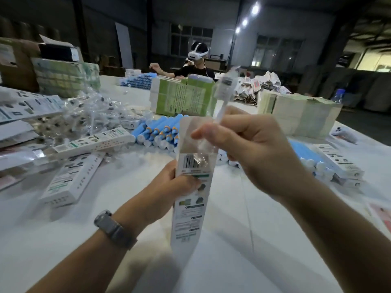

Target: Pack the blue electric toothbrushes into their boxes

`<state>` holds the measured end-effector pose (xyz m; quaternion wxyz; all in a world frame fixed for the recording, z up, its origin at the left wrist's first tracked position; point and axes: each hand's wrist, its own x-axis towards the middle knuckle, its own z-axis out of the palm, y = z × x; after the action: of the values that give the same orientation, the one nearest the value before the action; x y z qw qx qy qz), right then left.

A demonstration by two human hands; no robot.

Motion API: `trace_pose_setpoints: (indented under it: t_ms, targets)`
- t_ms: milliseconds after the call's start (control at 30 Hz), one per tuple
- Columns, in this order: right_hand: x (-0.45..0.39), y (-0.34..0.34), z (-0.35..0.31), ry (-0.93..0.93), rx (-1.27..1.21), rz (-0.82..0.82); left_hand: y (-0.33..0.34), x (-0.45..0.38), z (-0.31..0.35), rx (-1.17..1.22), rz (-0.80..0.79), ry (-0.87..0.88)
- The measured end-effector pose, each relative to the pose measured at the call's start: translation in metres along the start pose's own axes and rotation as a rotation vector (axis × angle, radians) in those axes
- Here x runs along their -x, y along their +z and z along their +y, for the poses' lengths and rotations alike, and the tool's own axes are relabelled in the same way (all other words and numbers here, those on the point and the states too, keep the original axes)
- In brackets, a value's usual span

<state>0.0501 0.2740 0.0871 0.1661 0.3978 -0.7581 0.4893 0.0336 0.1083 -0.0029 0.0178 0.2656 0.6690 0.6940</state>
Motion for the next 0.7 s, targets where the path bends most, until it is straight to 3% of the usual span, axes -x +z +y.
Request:
trace_pose_setpoints:
  t_ms: [100,267,467,700]
  targets:
    - [0.0,0.009,0.01,-0.003,0.087,0.055,0.0,0.001,0.001,-0.007,-0.004,-0.012]
    - [-0.002,0.009,0.01,-0.123,0.031,0.248,-0.001,0.001,0.0,-0.036,-0.041,-0.011]
    - [0.001,0.003,0.01,-0.117,0.318,0.149,-0.001,0.0,0.0,-0.029,-0.046,0.005]
    - [0.009,0.01,0.01,-0.168,0.536,0.223,0.0,0.0,-0.001,-0.044,-0.048,0.03]
